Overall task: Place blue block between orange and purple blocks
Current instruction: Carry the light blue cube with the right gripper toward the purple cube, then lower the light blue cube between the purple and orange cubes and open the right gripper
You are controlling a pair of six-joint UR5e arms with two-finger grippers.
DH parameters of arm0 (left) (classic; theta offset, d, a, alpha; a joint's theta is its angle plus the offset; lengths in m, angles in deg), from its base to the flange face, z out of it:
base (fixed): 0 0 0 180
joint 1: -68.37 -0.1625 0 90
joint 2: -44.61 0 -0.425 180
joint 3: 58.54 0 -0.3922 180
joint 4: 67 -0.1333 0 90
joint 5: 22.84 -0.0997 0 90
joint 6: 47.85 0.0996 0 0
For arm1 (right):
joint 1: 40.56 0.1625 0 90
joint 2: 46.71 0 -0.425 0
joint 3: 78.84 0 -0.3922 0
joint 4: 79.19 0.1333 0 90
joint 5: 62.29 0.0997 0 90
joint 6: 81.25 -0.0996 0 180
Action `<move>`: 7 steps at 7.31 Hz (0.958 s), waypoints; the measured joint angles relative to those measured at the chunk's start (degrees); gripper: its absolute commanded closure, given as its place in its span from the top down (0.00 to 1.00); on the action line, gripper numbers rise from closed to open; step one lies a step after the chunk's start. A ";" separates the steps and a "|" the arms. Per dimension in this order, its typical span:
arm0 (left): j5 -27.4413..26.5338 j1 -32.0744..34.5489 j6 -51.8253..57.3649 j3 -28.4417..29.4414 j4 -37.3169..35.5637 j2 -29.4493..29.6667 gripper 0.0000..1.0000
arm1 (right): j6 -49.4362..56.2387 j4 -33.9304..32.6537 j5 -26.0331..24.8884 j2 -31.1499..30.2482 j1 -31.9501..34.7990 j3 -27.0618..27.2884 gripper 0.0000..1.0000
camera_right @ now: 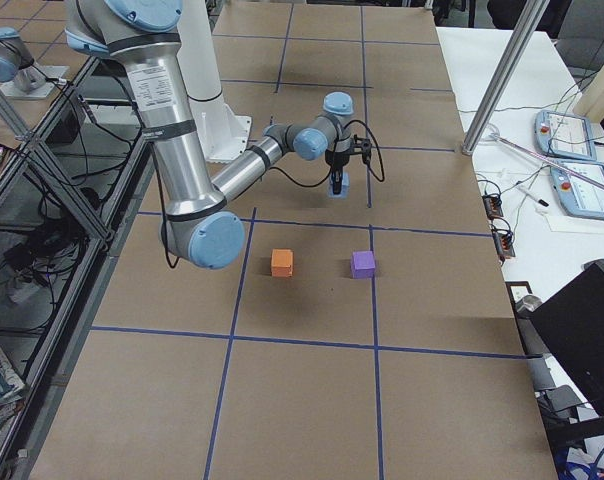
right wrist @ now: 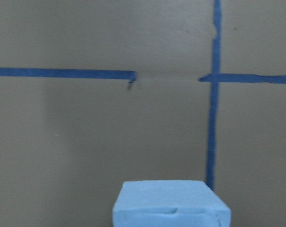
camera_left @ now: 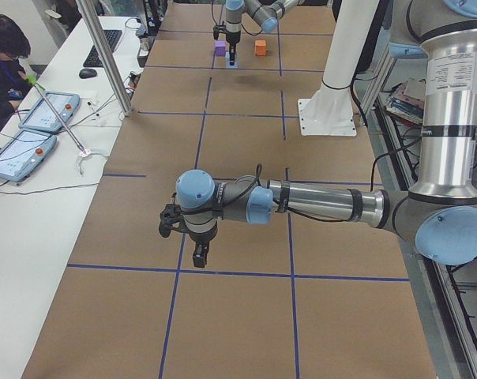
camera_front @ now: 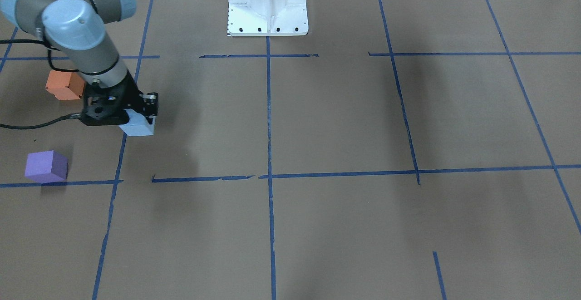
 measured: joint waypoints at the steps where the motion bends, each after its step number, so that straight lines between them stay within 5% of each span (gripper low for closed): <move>1: 0.00 0.00 -0.04 -0.04 0.00 -0.01 1.00 | 1.60 2.98 0.64 -4.92 1.64 0.91 0.11; 3: 0.00 0.00 -0.05 -0.07 0.02 -0.01 1.00 | 3.66 9.66 1.66 -11.89 3.60 0.38 0.11; 7: 0.00 0.00 -0.24 -0.66 0.06 -0.09 1.00 | 6.16 16.90 3.47 -15.04 5.78 -4.86 0.14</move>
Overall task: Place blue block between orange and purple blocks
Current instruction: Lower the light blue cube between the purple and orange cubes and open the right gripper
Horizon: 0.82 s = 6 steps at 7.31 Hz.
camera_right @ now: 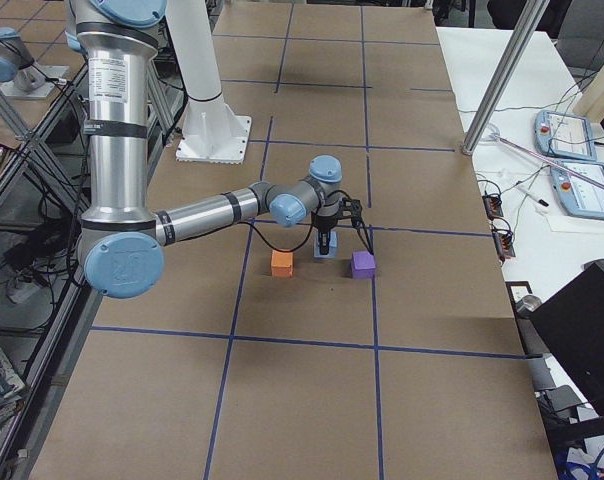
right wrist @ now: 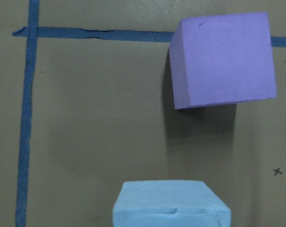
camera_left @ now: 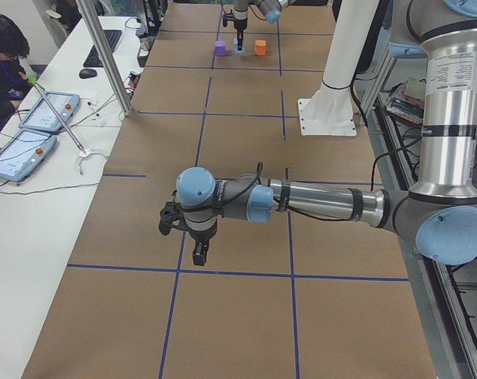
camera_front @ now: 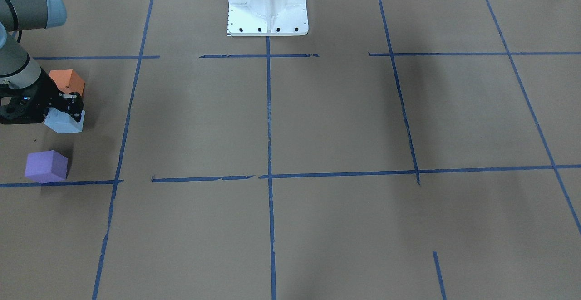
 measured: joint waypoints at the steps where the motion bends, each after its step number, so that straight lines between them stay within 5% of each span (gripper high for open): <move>1: 0.00 0.00 -0.05 -0.02 0.02 -0.01 1.00 | 0.03 2.74 0.10 -0.28 0.13 -1.90 0.38; 2: 0.02 -0.02 -0.08 0.00 0.00 0.00 1.00 | 0.12 4.41 0.40 -0.44 0.26 -3.33 0.99; 6: 0.09 -0.09 -0.09 0.11 -0.06 0.07 1.00 | 1.61 5.50 5.89 -0.27 4.93 -3.59 1.00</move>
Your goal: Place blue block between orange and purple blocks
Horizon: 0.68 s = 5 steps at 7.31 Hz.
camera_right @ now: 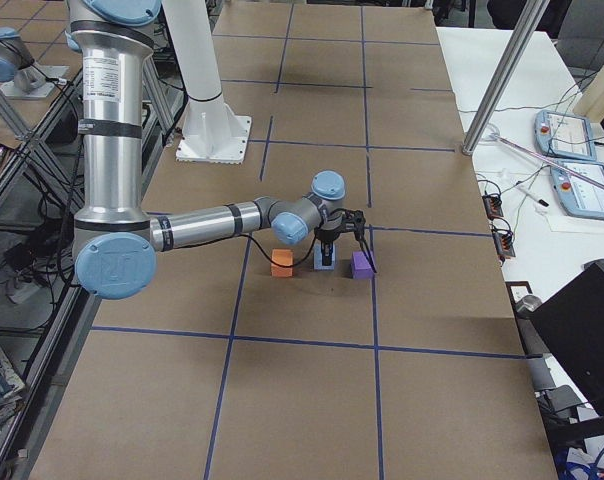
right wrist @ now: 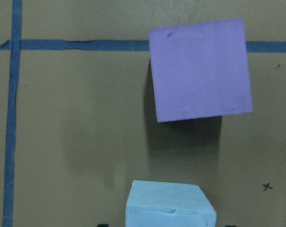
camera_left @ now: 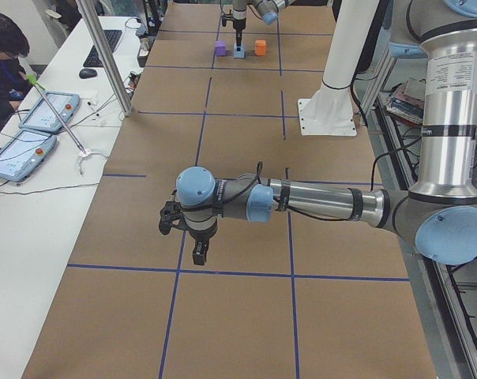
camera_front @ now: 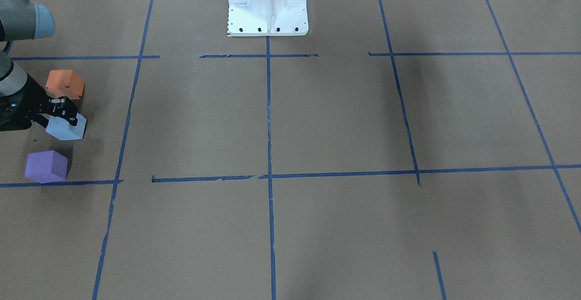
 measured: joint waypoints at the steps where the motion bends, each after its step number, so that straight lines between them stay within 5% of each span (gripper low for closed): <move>1: 0.00 0.00 0.00 0.00 0.00 0.00 1.00 | 2.69 -0.50 2.83 0.01 3.88 0.22 1.00; 5: -0.05 0.00 0.02 -0.18 0.05 0.06 1.00 | 29.78 -16.37 6.96 0.05 21.25 0.79 1.00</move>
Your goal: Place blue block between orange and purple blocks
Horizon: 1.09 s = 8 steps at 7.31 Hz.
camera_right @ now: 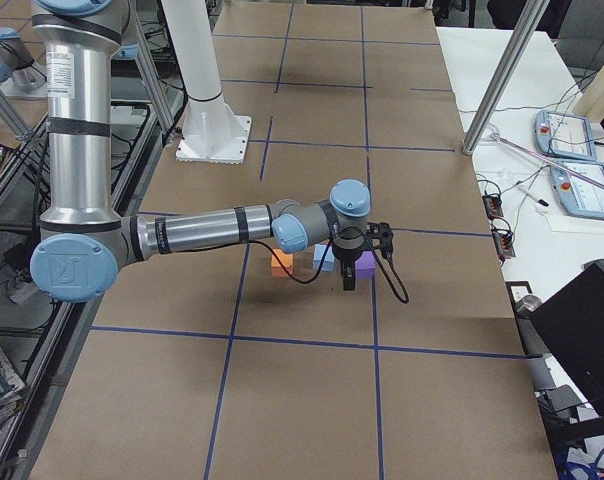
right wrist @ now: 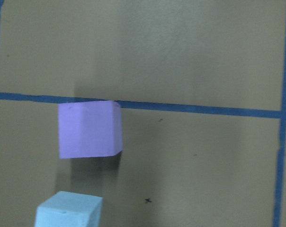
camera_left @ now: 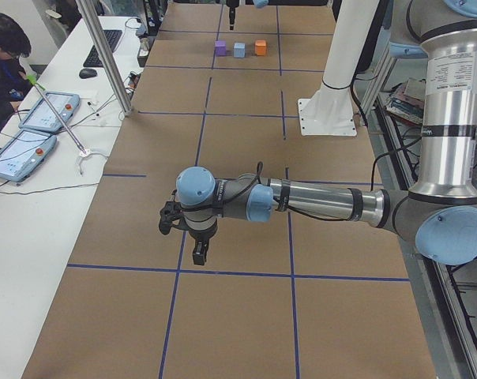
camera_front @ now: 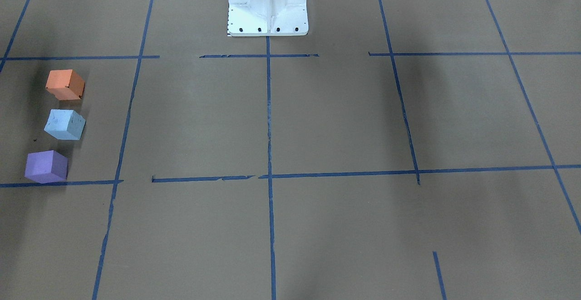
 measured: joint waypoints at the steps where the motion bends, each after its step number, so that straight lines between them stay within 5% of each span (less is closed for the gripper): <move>1: -0.02 0.00 0.08 -0.03 0.00 0.02 1.00 | 8.22 -5.71 0.62 -0.07 4.60 0.65 1.00; 4: -0.18 0.00 0.46 0.22 -0.07 -0.22 1.00 | 20.49 -18.09 0.24 -0.81 10.59 2.31 1.00; 8: -1.16 0.00 0.28 0.74 0.88 -1.57 1.00 | 21.20 -18.96 0.08 -1.15 10.92 2.28 1.00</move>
